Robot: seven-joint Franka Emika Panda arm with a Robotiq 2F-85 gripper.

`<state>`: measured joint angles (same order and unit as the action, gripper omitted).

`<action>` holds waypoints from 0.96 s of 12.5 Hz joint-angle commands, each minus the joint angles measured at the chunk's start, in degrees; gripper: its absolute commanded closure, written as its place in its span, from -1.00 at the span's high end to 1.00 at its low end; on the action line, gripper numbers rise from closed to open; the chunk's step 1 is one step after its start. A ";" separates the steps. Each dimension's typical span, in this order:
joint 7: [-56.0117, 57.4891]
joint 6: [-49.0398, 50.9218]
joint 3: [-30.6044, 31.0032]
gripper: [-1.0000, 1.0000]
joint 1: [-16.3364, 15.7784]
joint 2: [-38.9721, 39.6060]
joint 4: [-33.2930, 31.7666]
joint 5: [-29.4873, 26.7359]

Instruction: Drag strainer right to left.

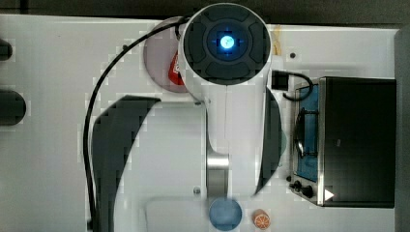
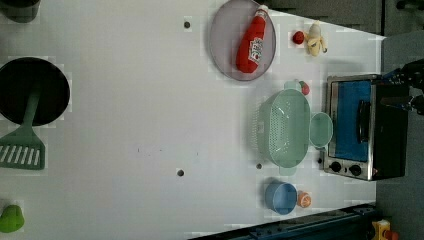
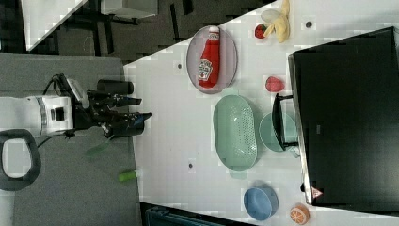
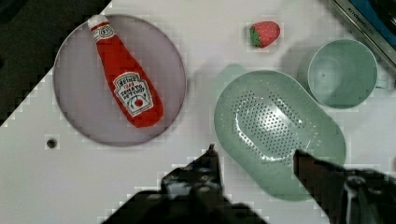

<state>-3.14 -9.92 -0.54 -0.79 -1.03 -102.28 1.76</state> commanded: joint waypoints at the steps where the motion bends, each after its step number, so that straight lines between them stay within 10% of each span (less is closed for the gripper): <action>1: 2.78 14.25 -2.98 0.60 2.66 -22.88 -7.98 0.03; 3: 2.76 14.15 -2.97 0.99 2.66 -22.74 -8.66 0.03; 12: -3.02 -6.65 -2.83 1.00 2.61 -14.53 -25.61 -0.14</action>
<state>-3.68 -16.98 -3.31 2.15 -16.28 -124.33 0.88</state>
